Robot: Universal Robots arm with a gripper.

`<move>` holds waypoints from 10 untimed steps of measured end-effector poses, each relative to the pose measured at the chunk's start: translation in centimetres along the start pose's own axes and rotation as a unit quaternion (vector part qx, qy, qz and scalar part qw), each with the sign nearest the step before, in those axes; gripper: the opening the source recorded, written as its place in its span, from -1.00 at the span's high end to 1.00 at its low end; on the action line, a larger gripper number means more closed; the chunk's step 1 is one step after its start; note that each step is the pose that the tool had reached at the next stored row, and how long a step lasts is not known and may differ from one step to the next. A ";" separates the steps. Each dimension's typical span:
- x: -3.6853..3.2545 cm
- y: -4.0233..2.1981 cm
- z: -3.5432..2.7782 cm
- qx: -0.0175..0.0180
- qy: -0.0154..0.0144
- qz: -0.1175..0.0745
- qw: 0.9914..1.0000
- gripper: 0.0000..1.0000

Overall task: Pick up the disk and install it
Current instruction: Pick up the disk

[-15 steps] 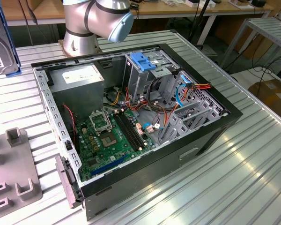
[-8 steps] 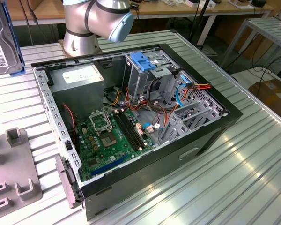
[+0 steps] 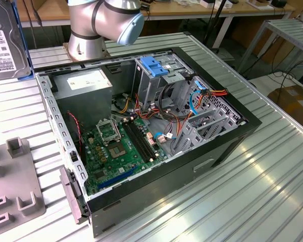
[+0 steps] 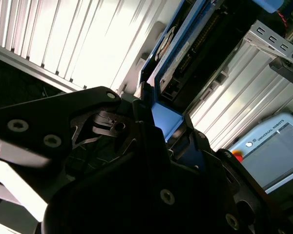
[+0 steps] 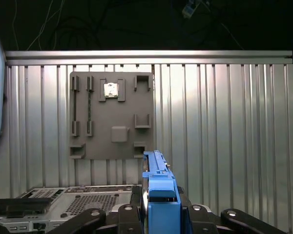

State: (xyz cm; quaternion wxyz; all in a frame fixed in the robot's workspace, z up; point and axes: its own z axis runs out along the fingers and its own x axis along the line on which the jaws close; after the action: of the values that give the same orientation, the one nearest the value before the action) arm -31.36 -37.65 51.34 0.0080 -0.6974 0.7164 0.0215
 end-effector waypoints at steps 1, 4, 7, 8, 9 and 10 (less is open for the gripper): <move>0.00 -0.12 0.00 0.000 0.000 0.000 1.000 0.26; -0.01 -0.52 -0.01 0.000 0.000 0.000 1.000 0.26; -0.03 -1.04 -0.02 0.000 0.000 0.000 1.000 0.26; -0.04 -1.26 -0.02 0.000 0.000 0.000 1.000 0.26; -0.04 -1.45 -0.03 0.000 0.000 0.000 1.000 0.26; -0.05 -1.60 -0.03 0.000 0.000 0.000 1.000 0.26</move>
State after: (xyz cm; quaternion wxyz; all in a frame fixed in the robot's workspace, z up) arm -29.76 -37.65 51.34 0.0080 -0.6973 0.7164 0.0215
